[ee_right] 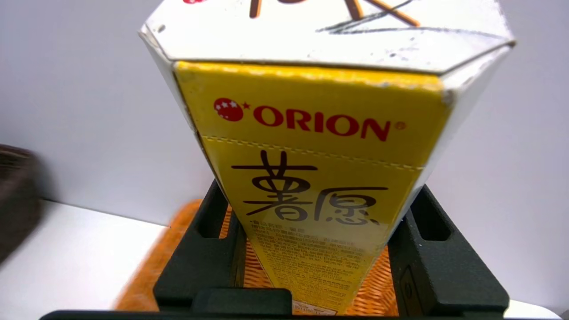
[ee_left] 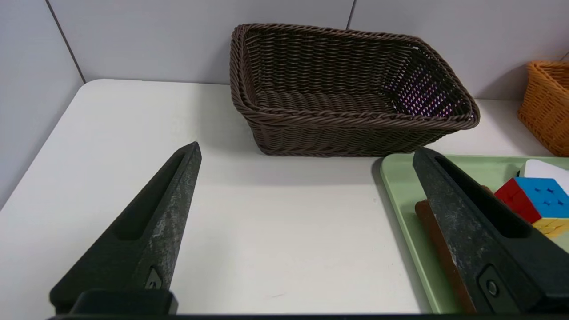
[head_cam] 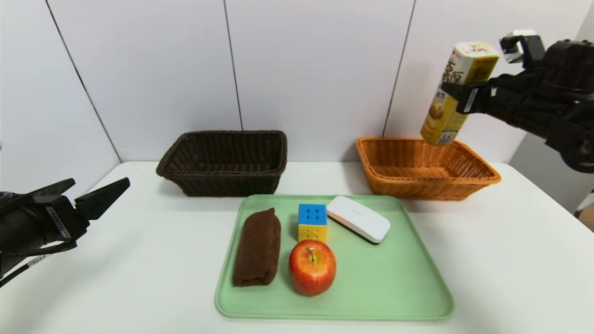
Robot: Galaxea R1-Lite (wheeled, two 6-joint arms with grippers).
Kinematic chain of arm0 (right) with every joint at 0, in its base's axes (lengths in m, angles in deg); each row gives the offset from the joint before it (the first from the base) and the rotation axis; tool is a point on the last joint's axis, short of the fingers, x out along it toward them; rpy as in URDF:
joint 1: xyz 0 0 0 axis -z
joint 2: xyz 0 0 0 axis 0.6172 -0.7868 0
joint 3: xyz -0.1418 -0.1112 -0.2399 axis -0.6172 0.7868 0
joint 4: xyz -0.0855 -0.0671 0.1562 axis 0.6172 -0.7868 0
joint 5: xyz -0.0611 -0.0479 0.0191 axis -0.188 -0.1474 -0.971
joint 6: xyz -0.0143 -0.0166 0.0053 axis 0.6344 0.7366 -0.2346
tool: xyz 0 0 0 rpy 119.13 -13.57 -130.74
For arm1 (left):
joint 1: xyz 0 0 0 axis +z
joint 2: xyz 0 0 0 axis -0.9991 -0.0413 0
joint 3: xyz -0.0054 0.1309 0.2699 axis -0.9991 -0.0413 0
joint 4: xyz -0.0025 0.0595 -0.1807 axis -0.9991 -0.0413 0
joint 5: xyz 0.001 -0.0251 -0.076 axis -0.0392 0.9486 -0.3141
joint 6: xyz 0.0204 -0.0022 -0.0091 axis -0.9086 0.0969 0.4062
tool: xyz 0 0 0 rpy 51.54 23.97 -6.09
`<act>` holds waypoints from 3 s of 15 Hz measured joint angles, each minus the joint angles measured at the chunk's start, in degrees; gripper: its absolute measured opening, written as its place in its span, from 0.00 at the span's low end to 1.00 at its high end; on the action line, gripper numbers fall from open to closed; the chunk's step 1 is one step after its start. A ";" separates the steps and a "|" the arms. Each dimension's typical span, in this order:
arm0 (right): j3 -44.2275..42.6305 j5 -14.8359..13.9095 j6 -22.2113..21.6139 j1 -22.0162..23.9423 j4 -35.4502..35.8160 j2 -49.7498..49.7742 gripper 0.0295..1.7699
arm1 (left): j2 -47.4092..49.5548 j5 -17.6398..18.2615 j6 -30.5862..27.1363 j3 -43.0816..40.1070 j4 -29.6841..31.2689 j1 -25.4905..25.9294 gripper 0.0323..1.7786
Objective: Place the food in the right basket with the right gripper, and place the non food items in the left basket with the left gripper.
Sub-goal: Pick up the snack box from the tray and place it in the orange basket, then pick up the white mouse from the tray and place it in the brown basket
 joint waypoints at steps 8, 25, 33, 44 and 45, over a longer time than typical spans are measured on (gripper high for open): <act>-2.76 -1.79 0.50 4.07 0.44 -14.12 0.47 | -0.02 0.02 0.98 0.68 -0.02 0.00 0.95; 6.36 -3.61 0.16 3.72 -4.69 -5.71 0.85 | -0.30 0.02 1.00 0.66 0.00 0.00 0.95; 18.53 -2.17 -1.00 -3.60 -17.88 16.15 0.93 | -0.18 0.05 1.06 0.27 0.00 0.00 0.95; -8.70 -2.10 -6.96 -31.03 -70.22 12.57 0.96 | 4.41 0.46 0.01 0.05 -0.67 0.00 0.95; -9.97 -2.12 -6.80 -31.31 -70.45 9.92 0.96 | 4.58 0.46 0.00 0.05 -0.67 0.00 0.95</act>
